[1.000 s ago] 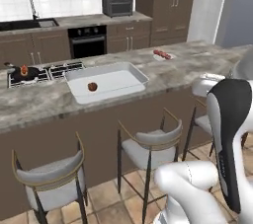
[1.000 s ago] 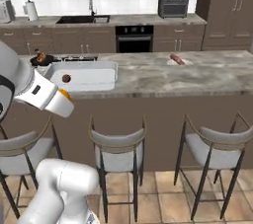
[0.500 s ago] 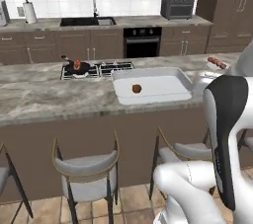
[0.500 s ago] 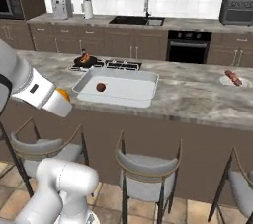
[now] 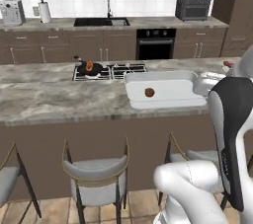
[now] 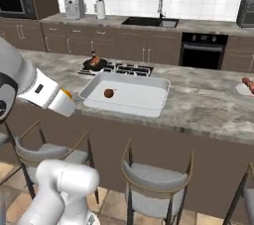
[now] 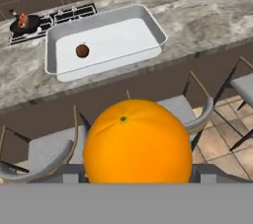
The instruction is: Place the cold items (orange and pear) from the fridge in one tupperware on the dining counter. Place the warm items (hot dog and kebab skewer) in the stove area in another tupperware.
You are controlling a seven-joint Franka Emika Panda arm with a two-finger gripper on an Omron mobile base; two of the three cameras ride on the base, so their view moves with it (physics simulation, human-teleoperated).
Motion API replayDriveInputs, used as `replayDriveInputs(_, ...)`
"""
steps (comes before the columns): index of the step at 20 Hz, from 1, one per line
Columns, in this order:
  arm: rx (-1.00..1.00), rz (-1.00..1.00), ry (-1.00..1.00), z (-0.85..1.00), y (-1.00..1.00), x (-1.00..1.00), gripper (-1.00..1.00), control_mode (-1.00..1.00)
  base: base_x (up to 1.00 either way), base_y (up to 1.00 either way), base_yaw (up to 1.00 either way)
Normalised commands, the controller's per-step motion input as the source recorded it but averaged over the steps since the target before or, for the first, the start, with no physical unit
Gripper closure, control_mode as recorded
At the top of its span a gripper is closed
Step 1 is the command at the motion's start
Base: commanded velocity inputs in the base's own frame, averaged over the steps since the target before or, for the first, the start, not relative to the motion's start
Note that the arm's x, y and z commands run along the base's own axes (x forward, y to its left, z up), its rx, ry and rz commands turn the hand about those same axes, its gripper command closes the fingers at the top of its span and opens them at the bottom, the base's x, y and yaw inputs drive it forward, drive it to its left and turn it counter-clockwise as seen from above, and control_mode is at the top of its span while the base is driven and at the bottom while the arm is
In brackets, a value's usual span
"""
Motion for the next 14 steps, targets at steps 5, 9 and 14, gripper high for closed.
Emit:
replayDriveInputs(5, 0.0, 0.0, 0.0, 0.0, 0.0, 0.0, 1.0, 1.0, 0.61, 0.45, -0.82)
replayDriveInputs(9, 0.0, 0.0, 0.0, 0.0, 0.0, 0.0, 1.0, 1.0, 0.43, 0.72, -0.08)
replayDriveInputs(14, 0.0, 0.0, 0.0, 0.0, 0.0, 0.0, 1.0, 1.0, 0.81, 0.22, 0.37)
